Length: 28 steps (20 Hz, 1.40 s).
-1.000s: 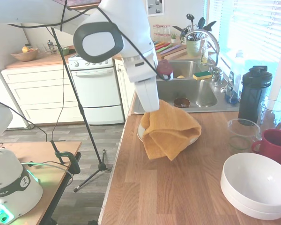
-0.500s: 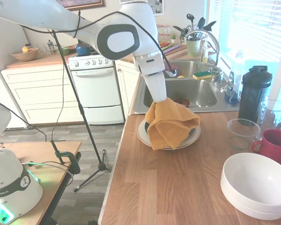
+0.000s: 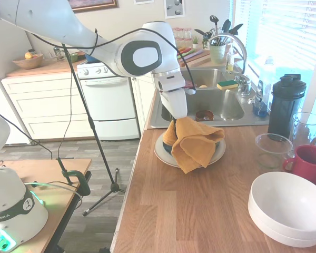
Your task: Wipe the blue plate in clockwise motion
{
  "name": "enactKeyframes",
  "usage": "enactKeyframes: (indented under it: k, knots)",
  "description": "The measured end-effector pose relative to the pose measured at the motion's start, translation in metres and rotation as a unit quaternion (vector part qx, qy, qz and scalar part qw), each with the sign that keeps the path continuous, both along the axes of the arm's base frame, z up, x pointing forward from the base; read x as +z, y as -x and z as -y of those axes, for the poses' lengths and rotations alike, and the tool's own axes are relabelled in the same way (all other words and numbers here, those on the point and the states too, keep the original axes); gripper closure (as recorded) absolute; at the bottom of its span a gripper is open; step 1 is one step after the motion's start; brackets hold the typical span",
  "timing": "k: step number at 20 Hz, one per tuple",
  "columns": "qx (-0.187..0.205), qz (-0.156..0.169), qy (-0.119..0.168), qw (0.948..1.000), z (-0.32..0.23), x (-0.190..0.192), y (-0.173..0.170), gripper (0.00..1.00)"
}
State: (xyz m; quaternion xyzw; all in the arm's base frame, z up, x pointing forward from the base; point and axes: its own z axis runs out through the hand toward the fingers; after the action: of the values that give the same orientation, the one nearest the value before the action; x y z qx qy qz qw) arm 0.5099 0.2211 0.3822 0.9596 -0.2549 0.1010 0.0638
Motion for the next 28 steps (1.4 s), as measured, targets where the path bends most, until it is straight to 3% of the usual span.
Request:
enactKeyframes:
  k: [7,16,22,28]
  knots:
    - [0.023,-0.01,0.03,0.9992,-0.024,-0.028,0.025,1.0]
    - [0.043,0.001,0.035,0.9985,-0.067,-0.033,0.047,1.0]
    - [0.033,0.004,0.023,0.9992,-0.084,-0.037,0.019,1.0]
    - [-0.005,0.015,0.015,0.9998,-0.07,-0.03,-0.03,1.0]
